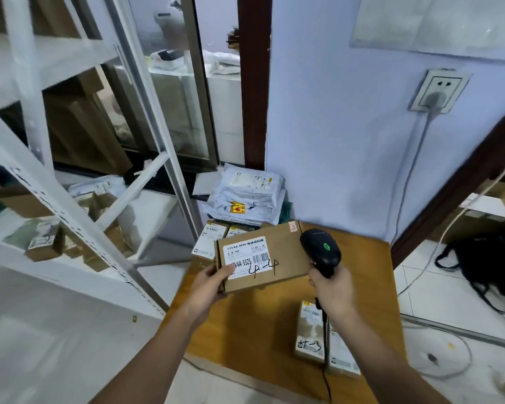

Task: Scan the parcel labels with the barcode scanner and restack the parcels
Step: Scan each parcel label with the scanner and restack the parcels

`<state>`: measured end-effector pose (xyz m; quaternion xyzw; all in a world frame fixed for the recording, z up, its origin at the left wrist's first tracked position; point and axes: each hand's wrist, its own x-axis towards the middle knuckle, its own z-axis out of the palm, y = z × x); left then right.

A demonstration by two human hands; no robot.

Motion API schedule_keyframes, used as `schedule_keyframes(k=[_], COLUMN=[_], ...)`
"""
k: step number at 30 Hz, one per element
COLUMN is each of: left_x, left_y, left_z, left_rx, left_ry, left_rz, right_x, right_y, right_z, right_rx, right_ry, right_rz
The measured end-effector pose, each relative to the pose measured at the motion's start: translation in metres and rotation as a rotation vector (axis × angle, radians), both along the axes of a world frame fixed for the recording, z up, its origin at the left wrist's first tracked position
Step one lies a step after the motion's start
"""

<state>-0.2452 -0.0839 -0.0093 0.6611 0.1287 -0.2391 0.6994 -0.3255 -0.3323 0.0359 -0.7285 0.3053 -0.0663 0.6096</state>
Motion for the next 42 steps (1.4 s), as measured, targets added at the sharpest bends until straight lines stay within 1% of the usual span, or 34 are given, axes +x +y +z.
schedule_keyframes(k=[4, 7, 10, 15, 19, 26, 32, 42], left_x=[0.041, 0.081, 0.108, 0.145, 0.169, 0.199, 0.206, 0.206], left_y=[0.043, 0.081, 0.107, 0.124, 0.124, 0.099, 0.087, 0.087], left_z=[-0.008, -0.019, -0.028, -0.042, -0.058, -0.076, -0.091, -0.099], left_rx=[-0.036, -0.029, 0.003, 0.072, 0.213, 0.485, 0.555, 0.628], left_ry=[-0.008, 0.01, 0.029, 0.024, -0.046, -0.157, -0.174, -0.13], left_rz=[0.005, 0.007, -0.014, 0.005, -0.02, -0.097, -0.099, -0.143], right_x=[0.029, 0.051, 0.063, 0.086, 0.106, 0.129, 0.133, 0.14], right_y=[0.054, 0.1, 0.131, 0.165, 0.176, 0.179, 0.179, 0.184], right_z=[-0.011, -0.022, -0.033, -0.051, -0.056, -0.073, -0.089, -0.101], right_rx=[-0.013, 0.001, 0.038, 0.015, 0.021, 0.019, -0.006, 0.002], right_ry=[-0.015, 0.021, 0.06, 0.145, 0.186, 0.256, 0.301, 0.321], right_rz=[-0.052, -0.097, -0.115, -0.093, -0.085, -0.094, -0.032, 0.014])
